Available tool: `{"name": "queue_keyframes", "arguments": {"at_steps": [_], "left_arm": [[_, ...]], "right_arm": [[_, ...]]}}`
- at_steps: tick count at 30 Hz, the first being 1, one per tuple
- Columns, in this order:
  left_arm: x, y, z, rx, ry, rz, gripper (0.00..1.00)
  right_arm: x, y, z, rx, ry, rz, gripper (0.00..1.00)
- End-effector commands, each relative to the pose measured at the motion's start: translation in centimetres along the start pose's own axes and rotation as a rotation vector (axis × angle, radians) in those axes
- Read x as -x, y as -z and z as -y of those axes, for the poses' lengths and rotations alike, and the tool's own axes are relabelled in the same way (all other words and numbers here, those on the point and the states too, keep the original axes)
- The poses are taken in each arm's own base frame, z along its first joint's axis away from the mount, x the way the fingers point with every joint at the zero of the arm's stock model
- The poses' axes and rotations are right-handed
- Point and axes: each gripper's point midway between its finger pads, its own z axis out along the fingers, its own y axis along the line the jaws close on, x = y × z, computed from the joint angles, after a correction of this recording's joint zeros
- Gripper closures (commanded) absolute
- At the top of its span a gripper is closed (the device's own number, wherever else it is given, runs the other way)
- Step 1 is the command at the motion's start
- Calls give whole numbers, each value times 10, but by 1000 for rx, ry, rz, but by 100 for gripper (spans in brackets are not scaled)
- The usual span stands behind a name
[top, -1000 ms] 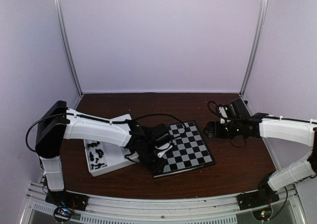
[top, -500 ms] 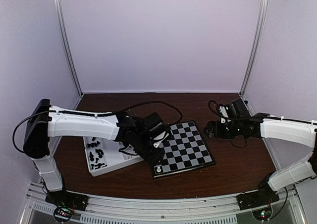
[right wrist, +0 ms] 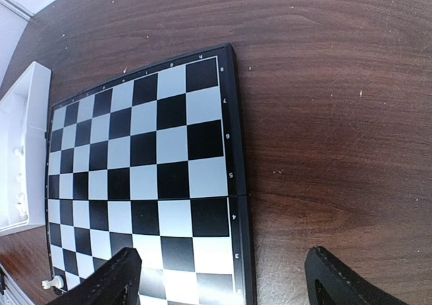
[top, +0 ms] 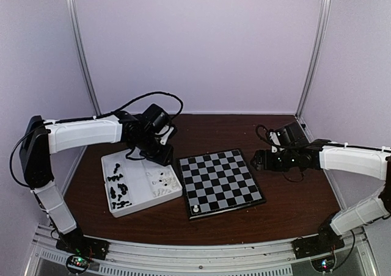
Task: Set up the chess pieces on the board
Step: Pick up the chess piece from the storage box.
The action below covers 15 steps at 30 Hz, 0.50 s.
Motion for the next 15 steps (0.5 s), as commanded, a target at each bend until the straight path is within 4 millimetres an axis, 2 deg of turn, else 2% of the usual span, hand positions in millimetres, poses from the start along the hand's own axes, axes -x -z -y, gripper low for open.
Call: {"name": "queue_keyframes", "arguments": {"at_steps": [1,6,11,15], "left_arm": [[-9,-17,-12,38,-33,-44,66],[-11,-29,-29,49,-15,-72,65],[-15,-44,-37,56,-21,-110,66],[-21,-59,-37,-15,3,-151,67]], "right_arm": [[9,2,-3,-6,7,23,13],[7,-1,-2,-9,2,16,13],[9,-1,-3,-9,7,16,13],[11,-2,-4,-10,7,20,13]]}}
